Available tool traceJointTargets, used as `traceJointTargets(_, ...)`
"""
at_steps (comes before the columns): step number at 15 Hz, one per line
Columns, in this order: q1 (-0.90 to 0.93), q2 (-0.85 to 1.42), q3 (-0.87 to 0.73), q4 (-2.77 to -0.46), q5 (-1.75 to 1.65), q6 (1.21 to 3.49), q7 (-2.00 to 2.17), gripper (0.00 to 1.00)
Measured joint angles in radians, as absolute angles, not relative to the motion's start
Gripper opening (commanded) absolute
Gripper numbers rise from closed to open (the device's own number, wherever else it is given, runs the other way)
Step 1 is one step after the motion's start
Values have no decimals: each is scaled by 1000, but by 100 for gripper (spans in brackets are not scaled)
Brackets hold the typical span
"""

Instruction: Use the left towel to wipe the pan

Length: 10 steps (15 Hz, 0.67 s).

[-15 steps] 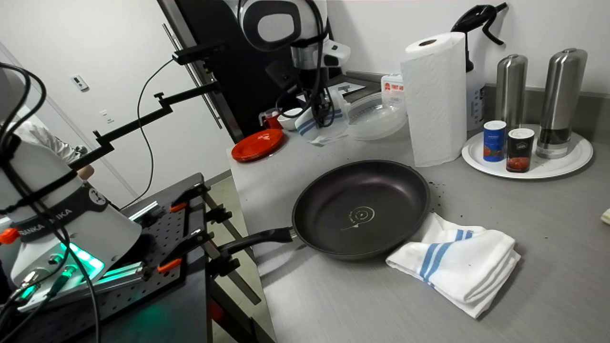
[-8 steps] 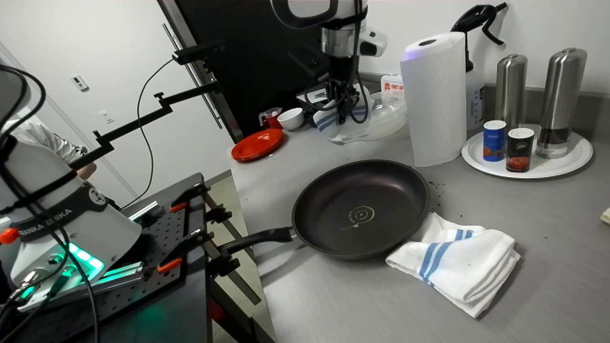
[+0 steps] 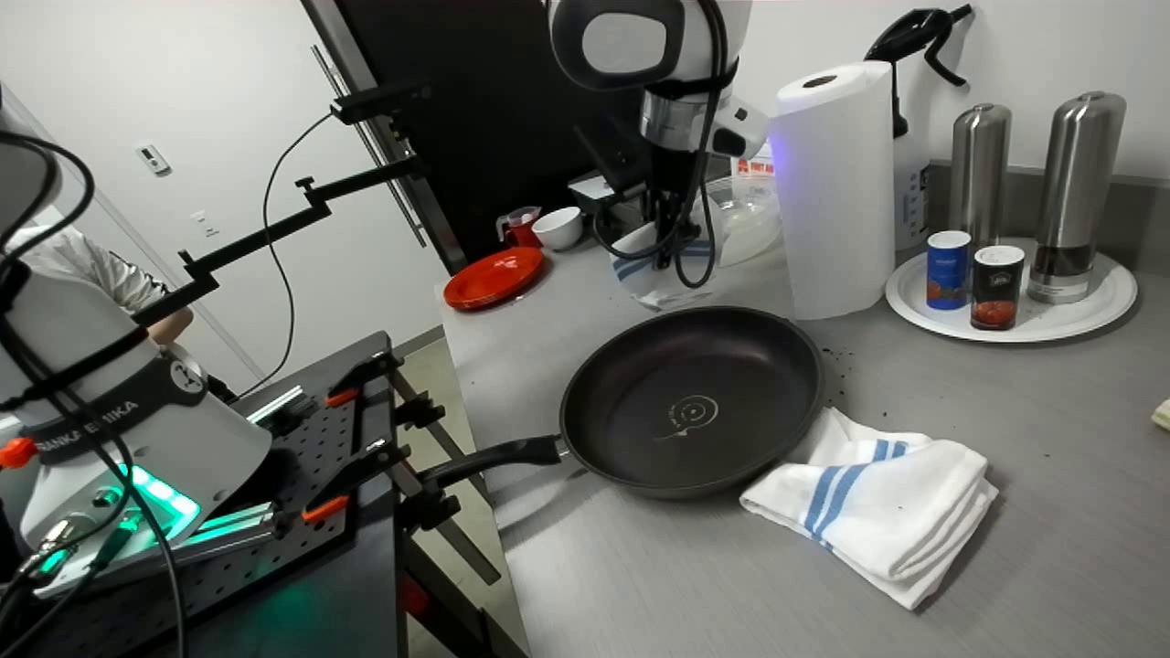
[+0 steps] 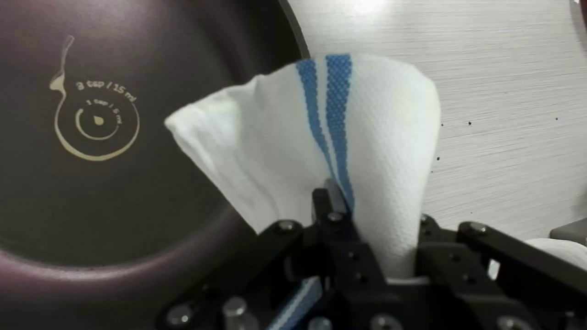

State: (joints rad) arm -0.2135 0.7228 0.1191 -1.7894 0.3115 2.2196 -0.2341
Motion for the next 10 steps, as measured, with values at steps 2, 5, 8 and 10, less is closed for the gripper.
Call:
traceJointTargets(2,-215,736,118,-1791,331,2219,-234,5)
traceJointTargets(5,-222,749,118,-1798,377,2219,-233,5)
traceJointTargets(8,-238,753,117,-1814,418,2220,-232,5)
traceJointTargets(10,-250,753,114,-1832,437,2220,-232,5)
